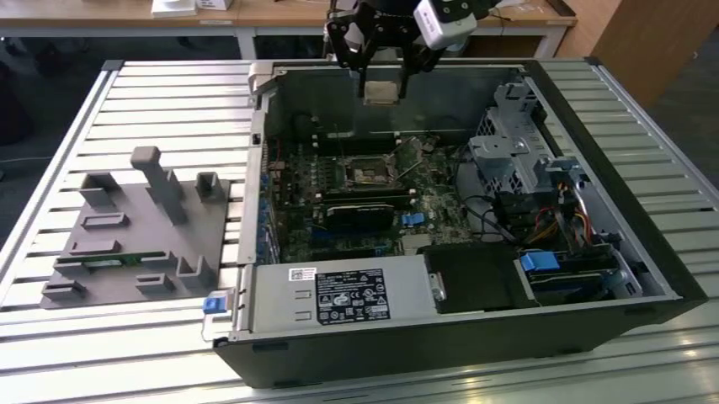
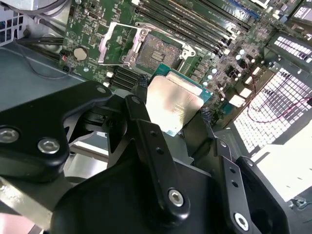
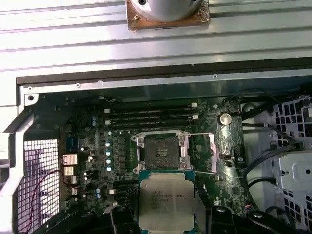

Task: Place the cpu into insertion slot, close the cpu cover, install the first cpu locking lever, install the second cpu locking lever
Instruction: 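Place the cpu into insertion slot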

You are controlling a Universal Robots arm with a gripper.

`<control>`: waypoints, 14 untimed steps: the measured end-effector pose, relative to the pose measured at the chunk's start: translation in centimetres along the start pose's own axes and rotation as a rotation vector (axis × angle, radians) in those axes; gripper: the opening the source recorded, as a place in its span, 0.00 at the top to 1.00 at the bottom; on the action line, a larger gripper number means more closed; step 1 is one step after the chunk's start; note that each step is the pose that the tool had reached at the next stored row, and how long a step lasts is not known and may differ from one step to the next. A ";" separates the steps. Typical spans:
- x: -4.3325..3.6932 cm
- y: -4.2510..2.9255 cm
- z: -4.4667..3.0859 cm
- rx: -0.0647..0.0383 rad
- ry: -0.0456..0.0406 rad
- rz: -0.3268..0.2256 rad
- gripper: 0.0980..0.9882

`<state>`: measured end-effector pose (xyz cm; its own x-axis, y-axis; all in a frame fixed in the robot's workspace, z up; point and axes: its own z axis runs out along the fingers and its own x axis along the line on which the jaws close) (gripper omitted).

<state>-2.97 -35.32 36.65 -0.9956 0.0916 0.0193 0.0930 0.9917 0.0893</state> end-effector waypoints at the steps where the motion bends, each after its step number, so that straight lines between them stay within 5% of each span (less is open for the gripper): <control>1: 0.00 0.00 0.00 0.000 -0.0004 0.005 0.50; 14: 0.00 0.00 0.04 -0.001 -0.0058 0.065 0.50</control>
<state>-2.97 -35.32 36.61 -0.9876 0.1559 0.0193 0.1570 0.9836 0.0893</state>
